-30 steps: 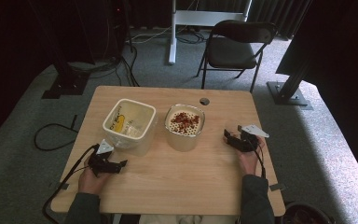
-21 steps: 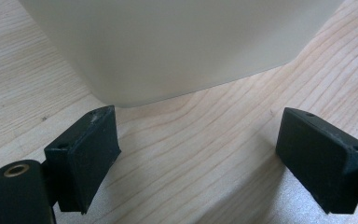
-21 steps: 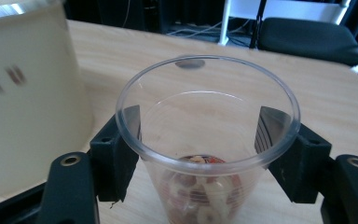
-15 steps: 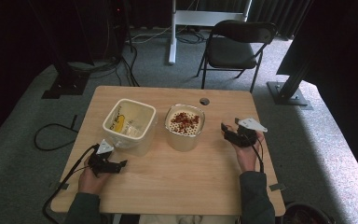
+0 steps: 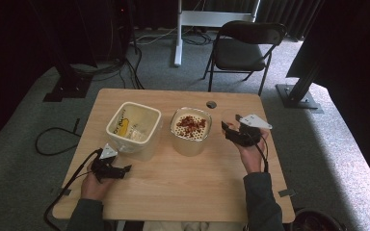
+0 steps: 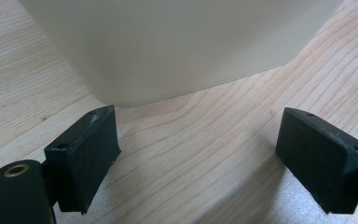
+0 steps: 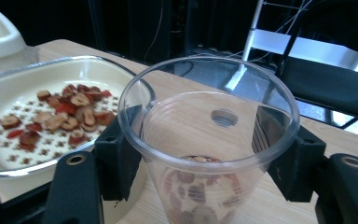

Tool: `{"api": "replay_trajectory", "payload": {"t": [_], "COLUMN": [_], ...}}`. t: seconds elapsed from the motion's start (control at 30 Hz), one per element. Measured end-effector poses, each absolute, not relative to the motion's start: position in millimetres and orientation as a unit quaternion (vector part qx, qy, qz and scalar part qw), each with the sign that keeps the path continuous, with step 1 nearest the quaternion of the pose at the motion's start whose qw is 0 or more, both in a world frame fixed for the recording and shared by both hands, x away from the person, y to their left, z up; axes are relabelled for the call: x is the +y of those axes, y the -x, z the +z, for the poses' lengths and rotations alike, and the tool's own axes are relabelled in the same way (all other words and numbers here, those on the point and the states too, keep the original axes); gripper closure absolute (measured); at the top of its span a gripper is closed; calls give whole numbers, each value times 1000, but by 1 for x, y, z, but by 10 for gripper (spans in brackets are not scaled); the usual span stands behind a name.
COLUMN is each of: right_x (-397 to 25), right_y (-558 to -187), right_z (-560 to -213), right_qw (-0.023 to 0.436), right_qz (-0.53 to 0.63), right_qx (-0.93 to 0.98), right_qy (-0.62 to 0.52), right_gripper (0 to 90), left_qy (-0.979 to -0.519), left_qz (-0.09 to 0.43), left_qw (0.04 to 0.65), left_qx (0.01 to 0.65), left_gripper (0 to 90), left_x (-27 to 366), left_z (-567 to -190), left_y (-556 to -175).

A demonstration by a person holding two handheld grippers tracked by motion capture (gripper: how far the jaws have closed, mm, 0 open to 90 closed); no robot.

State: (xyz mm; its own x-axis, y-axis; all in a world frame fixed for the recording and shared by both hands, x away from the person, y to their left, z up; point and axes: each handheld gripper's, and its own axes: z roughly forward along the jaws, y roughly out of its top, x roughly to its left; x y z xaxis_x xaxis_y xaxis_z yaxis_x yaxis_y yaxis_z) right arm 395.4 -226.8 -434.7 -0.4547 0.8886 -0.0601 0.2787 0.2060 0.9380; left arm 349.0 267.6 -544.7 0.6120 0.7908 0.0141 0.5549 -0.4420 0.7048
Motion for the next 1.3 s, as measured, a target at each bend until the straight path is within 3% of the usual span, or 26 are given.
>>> {"api": "replay_trajectory", "payload": {"t": [0.7,1.3], "right_x": [-181,-160], "right_y": [-415,-422], "right_z": [-410,-397], "right_qw": [329,401], "right_qz": [436,340], "right_qx": [748,783], "right_qy": [-376,-331], "right_gripper": [345,346], "left_qy": [-832,-832], "left_qz": [174,173], "left_qw": [339,339], "left_qx": [405,405], "left_gripper": [136,136], "left_x": [268,268], "left_z": [-545,-545], "left_y": [-349,-349]}}
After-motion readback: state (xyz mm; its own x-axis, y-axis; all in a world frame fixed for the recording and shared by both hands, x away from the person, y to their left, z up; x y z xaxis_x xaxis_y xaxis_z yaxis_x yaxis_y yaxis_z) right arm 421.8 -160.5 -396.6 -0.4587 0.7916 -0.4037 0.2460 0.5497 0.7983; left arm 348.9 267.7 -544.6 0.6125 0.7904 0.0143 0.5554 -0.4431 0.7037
